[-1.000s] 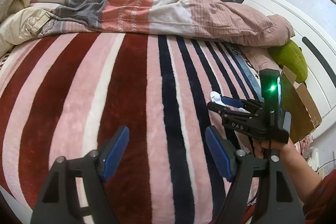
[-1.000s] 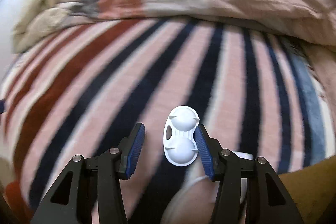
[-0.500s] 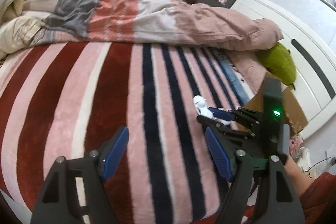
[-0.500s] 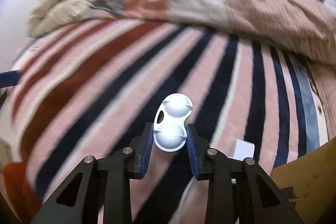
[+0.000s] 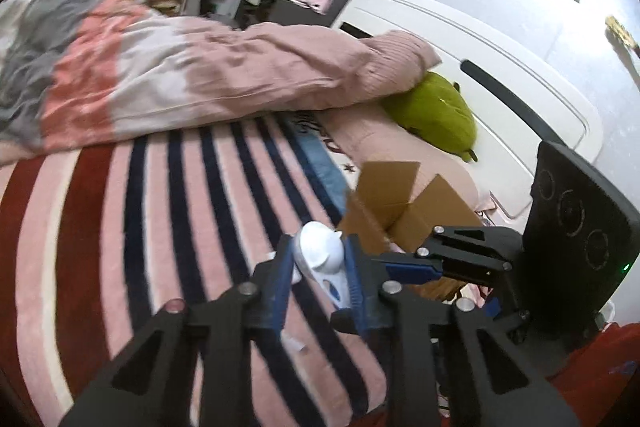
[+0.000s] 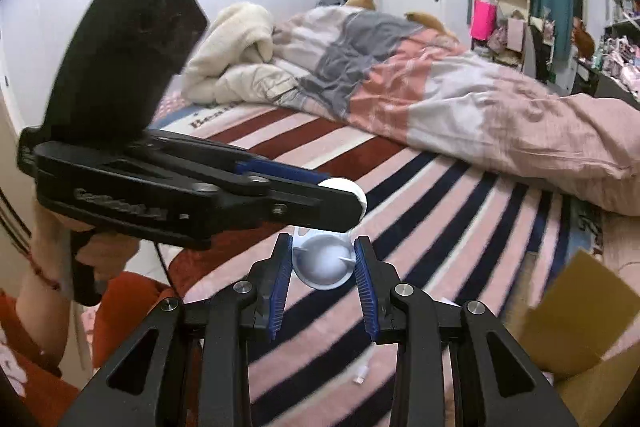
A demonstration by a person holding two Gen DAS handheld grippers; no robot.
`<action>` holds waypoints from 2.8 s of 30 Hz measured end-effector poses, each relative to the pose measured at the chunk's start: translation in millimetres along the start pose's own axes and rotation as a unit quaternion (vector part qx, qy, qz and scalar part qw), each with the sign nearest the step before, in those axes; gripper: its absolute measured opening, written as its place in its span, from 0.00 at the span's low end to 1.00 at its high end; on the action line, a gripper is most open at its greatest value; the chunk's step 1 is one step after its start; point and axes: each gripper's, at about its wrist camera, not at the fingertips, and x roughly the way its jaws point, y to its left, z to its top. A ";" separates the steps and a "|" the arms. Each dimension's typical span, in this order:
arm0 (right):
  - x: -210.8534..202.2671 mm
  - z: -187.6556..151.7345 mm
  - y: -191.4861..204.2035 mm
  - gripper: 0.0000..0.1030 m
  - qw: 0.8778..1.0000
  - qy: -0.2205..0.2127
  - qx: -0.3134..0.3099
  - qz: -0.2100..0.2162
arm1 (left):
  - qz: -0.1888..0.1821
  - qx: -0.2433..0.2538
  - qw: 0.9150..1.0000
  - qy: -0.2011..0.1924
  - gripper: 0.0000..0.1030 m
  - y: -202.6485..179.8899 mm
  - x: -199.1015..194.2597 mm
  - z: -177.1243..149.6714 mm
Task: Organize rigid objects
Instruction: 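Carry the earphones into the box and release them with the right gripper, then return the right gripper and grasp the white charger block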
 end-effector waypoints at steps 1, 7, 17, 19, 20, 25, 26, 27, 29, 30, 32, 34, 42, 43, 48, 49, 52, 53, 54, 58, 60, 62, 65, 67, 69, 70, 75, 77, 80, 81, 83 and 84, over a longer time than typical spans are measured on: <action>-6.8 -2.2 -5.8 0.26 1.000 -0.005 0.003 -0.004 | -0.006 0.005 1.000 0.004 0.21 -7.8 6.9 4.1; -46.0 -17.5 -53.5 0.26 0.999 -0.014 0.038 -0.029 | -0.028 0.050 0.998 0.041 0.21 -56.7 57.0 28.9; -68.5 -49.1 -130.0 0.26 0.990 0.060 0.120 -0.046 | -0.032 0.088 0.985 0.145 0.21 -100.2 138.6 35.6; -63.5 -51.6 -140.1 0.26 0.986 0.087 0.132 -0.044 | -0.027 0.092 0.983 0.159 0.21 -102.4 146.1 36.3; -62.2 -52.1 -141.9 0.26 0.986 0.094 0.133 -0.045 | -0.020 0.094 0.981 0.167 0.22 -103.1 149.6 36.3; -53.5 -54.5 -146.5 0.27 0.980 0.137 0.136 -0.057 | 0.019 0.106 0.981 0.160 0.47 -102.2 145.3 36.4; -51.8 -54.6 -146.7 0.29 0.979 0.142 0.136 -0.060 | 0.021 0.104 0.983 0.152 0.50 -100.3 140.2 37.0; -51.7 -55.3 -147.7 0.32 0.978 0.145 0.136 -0.062 | 0.020 0.102 0.984 0.147 0.50 -97.9 135.5 37.0; -52.4 -55.1 -148.3 0.37 0.977 0.146 0.140 -0.066 | 0.022 0.096 0.986 0.135 0.52 -92.4 123.6 37.8; -53.8 -54.6 -147.1 0.37 0.977 0.145 0.141 -0.068 | 0.029 0.095 0.987 0.125 0.53 -88.5 113.8 37.7; -55.7 -51.4 -145.0 0.37 0.977 0.141 0.142 -0.071 | 0.040 0.092 0.989 0.110 0.54 -82.1 100.5 37.3; -57.6 -45.1 -139.0 0.37 0.978 0.132 0.141 -0.073 | 0.051 0.084 0.991 0.092 0.55 -71.7 82.1 35.9; -42.4 3.2 -75.8 0.37 0.992 0.067 0.089 -0.056 | 0.123 0.026 0.992 0.031 0.62 -3.0 -3.3 14.2; -37.6 7.6 -67.3 0.38 0.993 0.065 0.084 -0.043 | 0.130 0.019 0.991 0.027 0.63 5.0 -10.0 10.6; 4.7 22.1 -23.1 0.37 0.995 0.074 0.064 -0.006 | 0.163 -0.008 0.987 0.011 0.64 44.9 -39.9 -17.8; 18.8 22.0 -11.8 0.37 0.995 0.079 0.060 -0.004 | 0.165 -0.010 0.986 0.008 0.64 50.2 -42.5 -22.8; 51.6 10.0 3.2 0.38 0.994 0.088 0.066 -0.014 | 0.162 -0.029 0.986 0.006 0.64 69.9 -46.8 -39.7; 62.2 4.6 4.5 0.38 0.993 0.095 0.073 -0.023 | 0.162 -0.035 0.986 0.007 0.64 76.5 -47.0 -44.8; 75.1 -2.1 4.2 0.38 0.990 0.107 0.082 -0.037 | 0.164 -0.041 0.986 0.008 0.64 82.8 -46.7 -50.2; 111.6 -35.3 -12.4 0.55 0.979 0.132 0.115 -0.100 | 0.160 -0.066 0.985 0.010 0.64 103.4 -44.7 -66.8; 124.8 -50.5 -25.7 0.58 0.970 0.137 0.126 -0.158 | 0.157 -0.073 0.985 0.014 0.64 111.2 -43.2 -73.0; 131.3 -58.7 -38.5 0.58 0.961 0.142 0.139 -0.190 | 0.160 -0.076 0.984 0.016 0.64 115.9 -42.1 -77.1; 141.4 -68.9 -56.8 0.63 0.948 0.150 0.153 -0.235 | 0.159 -0.084 0.983 0.017 0.64 124.7 -42.1 -80.3; 150.2 -73.1 -67.5 0.65 0.944 0.160 0.158 -0.243 | 0.158 -0.091 0.983 0.016 0.64 130.2 -42.2 -81.5; 155.9 -73.2 -73.3 0.67 0.940 0.159 0.161 -0.254 | 0.158 -0.095 0.983 0.017 0.64 135.0 -41.9 -82.0; 157.9 -73.4 -75.3 0.67 0.939 0.155 0.159 -0.262 | 0.158 -0.097 0.983 0.018 0.64 136.6 -41.7 -82.7; 161.6 -74.4 -74.8 0.66 0.937 0.150 0.153 -0.275 | 0.162 -0.101 0.981 0.023 0.64 140.1 -41.5 -84.6; 162.7 -73.1 -73.3 0.66 0.937 0.149 0.143 -0.282 | 0.163 -0.103 0.981 0.023 0.64 140.1 -41.7 -84.4; 163.8 -75.8 -75.7 0.59 0.939 0.154 0.149 -0.271 | 0.162 -0.099 0.982 0.024 0.64 140.5 -41.9 -83.7; 163.7 -75.9 -76.7 0.55 0.940 0.153 0.151 -0.266 | 0.162 -0.099 0.982 0.024 0.64 140.9 -41.7 -83.4; 161.5 -76.0 -74.2 0.43 0.943 0.152 0.149 -0.255 | 0.162 -0.099 0.982 0.023 0.64 139.8 -41.3 -82.6; 160.9 -74.9 -70.9 0.39 0.946 0.149 0.142 -0.252 | 0.162 -0.098 0.982 0.023 0.64 139.6 -41.2 -82.2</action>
